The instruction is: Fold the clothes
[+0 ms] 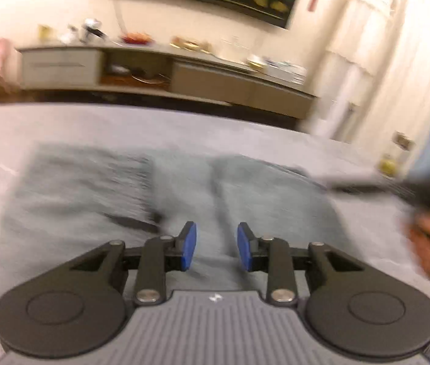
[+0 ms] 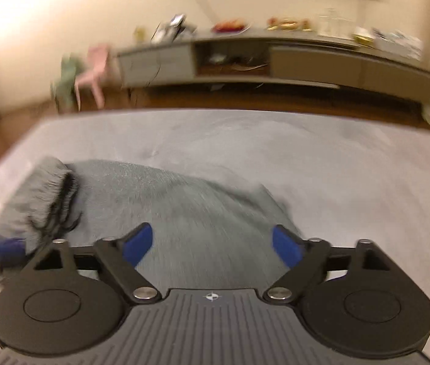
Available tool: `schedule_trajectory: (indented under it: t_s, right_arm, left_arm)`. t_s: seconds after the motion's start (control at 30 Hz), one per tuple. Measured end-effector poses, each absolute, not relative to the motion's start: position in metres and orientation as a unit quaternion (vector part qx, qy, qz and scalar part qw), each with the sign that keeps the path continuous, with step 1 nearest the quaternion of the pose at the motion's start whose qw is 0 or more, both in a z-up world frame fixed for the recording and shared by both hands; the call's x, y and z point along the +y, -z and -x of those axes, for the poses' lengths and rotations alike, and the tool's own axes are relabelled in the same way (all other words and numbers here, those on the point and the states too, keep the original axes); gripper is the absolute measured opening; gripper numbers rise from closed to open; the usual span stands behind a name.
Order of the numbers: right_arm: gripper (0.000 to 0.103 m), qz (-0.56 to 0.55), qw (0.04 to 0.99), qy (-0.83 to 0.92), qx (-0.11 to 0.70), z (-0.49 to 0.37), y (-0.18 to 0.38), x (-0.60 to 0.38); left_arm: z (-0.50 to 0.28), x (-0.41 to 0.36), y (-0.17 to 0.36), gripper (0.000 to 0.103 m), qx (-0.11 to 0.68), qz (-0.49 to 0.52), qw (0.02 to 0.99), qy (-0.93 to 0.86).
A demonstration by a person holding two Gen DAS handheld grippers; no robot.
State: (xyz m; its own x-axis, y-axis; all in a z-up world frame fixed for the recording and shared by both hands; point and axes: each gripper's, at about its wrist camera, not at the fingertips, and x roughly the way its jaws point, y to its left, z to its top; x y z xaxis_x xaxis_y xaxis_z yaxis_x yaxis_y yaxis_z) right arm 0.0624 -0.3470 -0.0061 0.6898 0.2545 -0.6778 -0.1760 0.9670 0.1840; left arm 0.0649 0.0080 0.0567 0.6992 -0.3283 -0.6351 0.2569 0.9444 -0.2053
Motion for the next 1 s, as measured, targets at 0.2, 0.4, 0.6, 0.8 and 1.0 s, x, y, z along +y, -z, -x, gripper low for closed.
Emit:
schedule_trajectory:
  t_s: [0.2, 0.4, 0.6, 0.8, 1.0]
  right_arm:
    - [0.088, -0.110, 0.908, -0.090, 0.395, 0.003, 0.040, -0.390]
    - [0.085, -0.133, 0.905, -0.108, 0.390, 0.008, 0.051, -0.388]
    - [0.018, -0.051, 0.914, -0.134, 0.379, 0.012, 0.049, -0.355]
    - [0.014, 0.044, 0.937, -0.155, 0.311, 0.032, 0.033, -0.326]
    - [0.014, 0.038, 0.938, -0.172, 0.298, 0.029, 0.030, -0.326]
  left_arm:
    - [-0.066, 0.008, -0.027, 0.030, 0.383, 0.027, 0.917, 0.109]
    - [-0.053, -0.012, -0.042, 0.041, 0.373, 0.044, 0.919, 0.119]
    - [-0.071, -0.079, -0.079, 0.056, 0.347, 0.008, 0.920, 0.182]
    - [-0.115, -0.215, -0.082, 0.068, 0.386, -0.120, 0.867, 0.291]
    - [-0.140, -0.286, -0.023, 0.011, 0.439, -0.256, 0.817, 0.274]
